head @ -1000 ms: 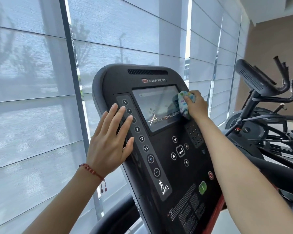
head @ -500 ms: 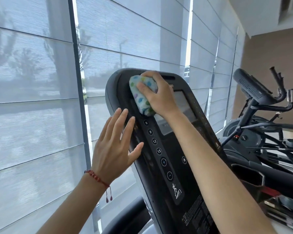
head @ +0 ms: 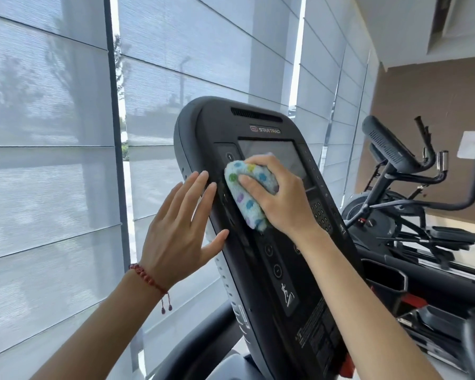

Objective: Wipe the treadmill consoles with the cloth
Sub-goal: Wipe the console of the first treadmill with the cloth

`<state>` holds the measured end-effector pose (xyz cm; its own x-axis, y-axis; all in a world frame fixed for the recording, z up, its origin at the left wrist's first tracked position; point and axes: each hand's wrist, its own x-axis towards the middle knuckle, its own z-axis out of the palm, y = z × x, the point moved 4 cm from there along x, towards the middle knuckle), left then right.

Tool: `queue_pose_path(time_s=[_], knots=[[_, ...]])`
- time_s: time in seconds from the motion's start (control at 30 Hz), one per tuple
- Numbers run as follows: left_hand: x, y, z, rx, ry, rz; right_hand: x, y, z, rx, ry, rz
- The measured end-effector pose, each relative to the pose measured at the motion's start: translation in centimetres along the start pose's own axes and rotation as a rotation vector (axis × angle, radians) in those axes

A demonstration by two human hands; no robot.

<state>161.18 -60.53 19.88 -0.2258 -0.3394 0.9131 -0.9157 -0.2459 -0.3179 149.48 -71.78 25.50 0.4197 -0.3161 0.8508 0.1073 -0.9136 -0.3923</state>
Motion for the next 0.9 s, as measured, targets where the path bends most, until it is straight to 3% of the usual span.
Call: queue_pose_path(time_s=[0.23, 0.67, 0.9], knots=[[-0.6, 0.8, -0.6, 0.032, -0.033, -0.044, 6.1, -0.9, 1.3, -0.015, 0.074, 0.025], [-1.6, 3.4, -1.3, 0.045, -0.112, -0.01, -8.4, 2.5, -1.1, 0.085, 0.005, 0.085], [-1.1, 4.8, -1.3, 0.042, -0.15, 0.064, -8.8, 3.6, -1.5, 0.117, 0.045, 0.134]])
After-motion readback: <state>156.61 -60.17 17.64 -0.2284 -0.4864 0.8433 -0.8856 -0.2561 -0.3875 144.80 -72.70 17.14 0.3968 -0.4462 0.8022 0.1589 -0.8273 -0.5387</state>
